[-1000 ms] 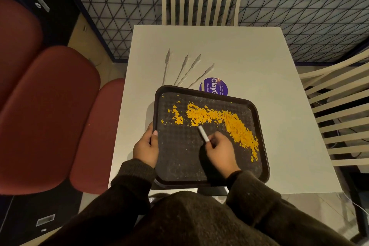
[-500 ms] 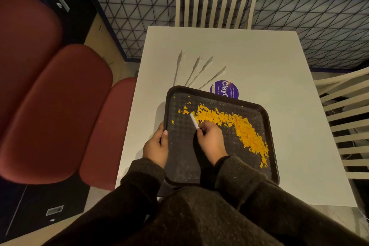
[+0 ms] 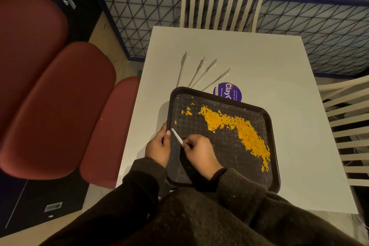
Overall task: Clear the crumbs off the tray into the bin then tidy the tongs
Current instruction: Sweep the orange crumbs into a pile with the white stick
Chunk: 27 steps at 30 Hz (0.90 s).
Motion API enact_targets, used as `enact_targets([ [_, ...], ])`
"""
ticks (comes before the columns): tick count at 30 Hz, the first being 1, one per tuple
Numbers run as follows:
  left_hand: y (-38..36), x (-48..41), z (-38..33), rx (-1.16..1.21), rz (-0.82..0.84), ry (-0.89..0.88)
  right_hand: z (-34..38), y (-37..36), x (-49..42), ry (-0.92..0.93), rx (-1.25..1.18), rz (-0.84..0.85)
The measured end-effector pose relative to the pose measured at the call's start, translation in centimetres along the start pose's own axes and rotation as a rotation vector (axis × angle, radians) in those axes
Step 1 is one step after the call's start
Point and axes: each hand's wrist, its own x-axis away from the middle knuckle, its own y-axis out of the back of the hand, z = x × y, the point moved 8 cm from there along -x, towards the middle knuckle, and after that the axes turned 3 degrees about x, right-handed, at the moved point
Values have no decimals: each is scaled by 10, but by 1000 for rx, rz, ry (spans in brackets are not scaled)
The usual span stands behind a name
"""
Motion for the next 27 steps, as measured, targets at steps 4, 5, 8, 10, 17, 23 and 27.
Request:
enact_targets([
  [4, 0, 2, 1, -11, 8, -5, 13, 5, -21, -24, -26, -28],
  [5, -1, 3, 0, -15, 10, -12, 16, 8, -28, -33, -33, -43],
  [8, 0, 5, -3, -15, 14, -20, 18, 22, -47, -69, -61, -101],
  [10, 0, 4, -3, -3, 26, -8, 12, 33, -56, -99, -60, -136],
  [17, 2, 4, -4, -18, 22, -4, -37, 72, -56, -294, -19, -249],
  [23, 2, 1, -2, -37, 27, 8, 13, 40, -47, -94, -94, -168],
  [27, 2, -1, -2, -81, 2, 10, 38, 23, -55, -59, -89, -154],
])
